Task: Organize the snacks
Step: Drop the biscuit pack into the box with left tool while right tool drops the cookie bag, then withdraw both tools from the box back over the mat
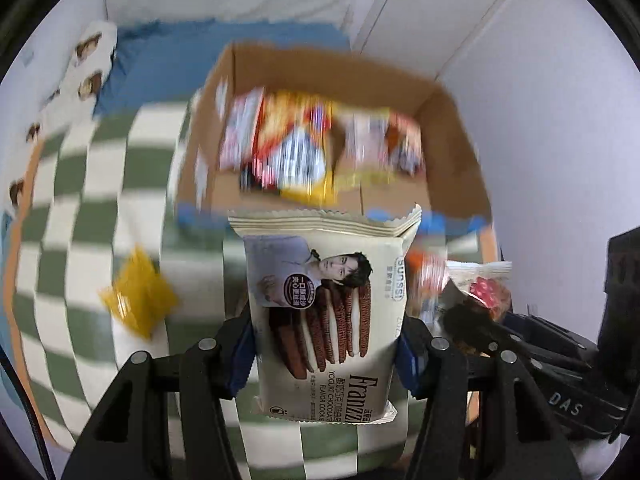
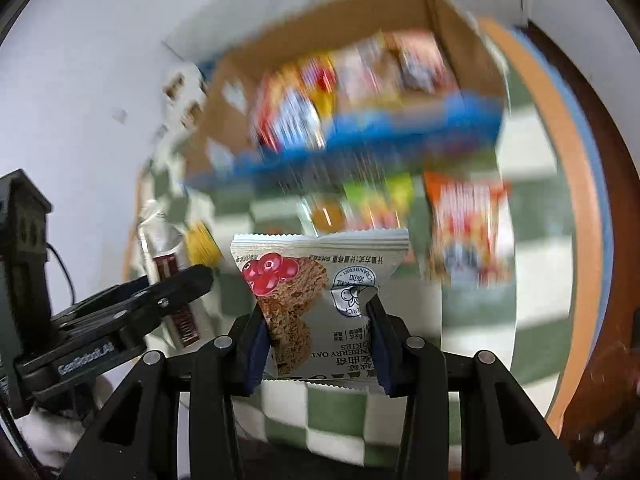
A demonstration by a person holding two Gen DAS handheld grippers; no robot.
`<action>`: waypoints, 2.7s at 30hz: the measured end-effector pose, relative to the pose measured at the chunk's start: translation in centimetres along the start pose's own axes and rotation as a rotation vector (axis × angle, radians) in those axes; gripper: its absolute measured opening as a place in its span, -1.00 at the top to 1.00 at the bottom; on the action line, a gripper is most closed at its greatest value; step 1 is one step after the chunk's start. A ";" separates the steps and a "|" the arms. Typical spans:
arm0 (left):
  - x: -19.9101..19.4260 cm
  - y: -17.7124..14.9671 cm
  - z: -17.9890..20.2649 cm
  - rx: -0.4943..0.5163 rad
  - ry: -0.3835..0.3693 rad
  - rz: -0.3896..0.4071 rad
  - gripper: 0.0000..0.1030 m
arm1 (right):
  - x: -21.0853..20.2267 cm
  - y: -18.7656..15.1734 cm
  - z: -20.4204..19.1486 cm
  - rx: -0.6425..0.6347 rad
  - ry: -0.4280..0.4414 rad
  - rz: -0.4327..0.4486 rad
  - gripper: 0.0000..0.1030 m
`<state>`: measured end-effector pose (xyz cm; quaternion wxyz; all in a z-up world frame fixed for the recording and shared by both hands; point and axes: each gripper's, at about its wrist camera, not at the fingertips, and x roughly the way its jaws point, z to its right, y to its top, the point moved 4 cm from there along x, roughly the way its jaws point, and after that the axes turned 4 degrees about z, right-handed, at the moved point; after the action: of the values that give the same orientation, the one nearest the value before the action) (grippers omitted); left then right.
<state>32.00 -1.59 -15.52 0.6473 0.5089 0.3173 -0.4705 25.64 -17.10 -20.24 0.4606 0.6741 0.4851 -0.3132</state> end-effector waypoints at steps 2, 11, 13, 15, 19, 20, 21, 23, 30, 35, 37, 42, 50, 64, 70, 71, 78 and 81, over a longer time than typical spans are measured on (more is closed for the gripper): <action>-0.5 3.3 0.4 0.022 0.018 0.018 -0.08 | -1.1 3.3 -0.7 -0.028 -0.012 0.050 0.12; 7.7 11.9 -2.3 0.014 0.090 -0.158 -0.08 | 4.6 14.8 -1.6 -0.071 -0.122 0.033 0.12; 9.7 12.6 -3.0 -0.002 0.102 -0.209 -0.08 | 6.6 15.9 -1.3 -0.071 -0.145 -0.005 0.12; 11.4 12.9 -3.6 -0.015 0.109 -0.256 -0.08 | 7.6 16.5 -1.1 -0.071 -0.162 -0.033 0.12; 13.9 12.5 -4.3 -0.023 0.122 -0.322 -0.08 | 10.2 16.8 -0.5 -0.090 -0.204 -0.090 0.12; 14.4 12.4 -4.4 -0.021 0.125 -0.334 -0.08 | 10.9 16.9 -0.2 -0.091 -0.211 -0.107 0.12; 14.8 12.4 -4.5 -0.022 0.124 -0.342 -0.09 | 11.3 16.8 0.0 -0.090 -0.220 -0.115 0.12; 15.4 12.3 -4.7 -0.028 0.131 -0.354 -0.09 | 12.6 17.1 0.4 -0.100 -0.244 -0.132 0.12; 17.5 12.0 -5.6 -0.050 0.172 -0.403 -0.33 | 16.0 16.5 1.6 -0.099 -0.252 -0.255 -0.11; 17.5 11.9 -5.2 -0.049 0.147 -0.390 -0.56 | 16.9 16.5 2.8 -0.089 -0.291 -0.306 -0.76; 17.2 11.8 -4.8 -0.040 0.151 -0.379 -0.56 | 16.8 16.6 3.1 -0.083 -0.292 -0.307 -0.76; 16.1 10.9 -3.3 -0.023 0.165 -0.346 -0.56 | 16.0 17.1 3.5 -0.067 -0.289 -0.280 -0.76; 12.5 8.2 -2.0 0.012 0.185 -0.233 -0.56 | 12.1 16.9 3.8 -0.070 -0.298 -0.207 -0.76; 3.8 6.5 -1.1 0.068 0.175 -0.007 -0.56 | 6.0 13.0 1.5 -0.110 -0.283 -0.021 -0.76; 0.5 5.9 -0.3 0.089 0.185 0.071 -0.56 | 3.0 11.9 0.0 -0.152 -0.292 0.059 -0.76; 0.0 5.6 -0.2 0.094 0.191 0.089 -0.56 | 2.3 11.6 -0.3 -0.156 -0.287 0.071 -0.76; -4.0 4.2 1.1 0.109 0.200 0.199 -0.56 | -1.4 9.6 -2.1 -0.173 -0.256 0.140 -0.76; -5.3 3.6 1.6 0.126 0.210 0.237 -0.56 | -3.0 9.0 -2.6 -0.177 -0.254 0.180 -0.76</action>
<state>33.32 -1.49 -9.06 0.6284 0.6286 0.2909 -0.3541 33.04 -16.72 -13.79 0.6017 0.6267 0.3865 -0.3095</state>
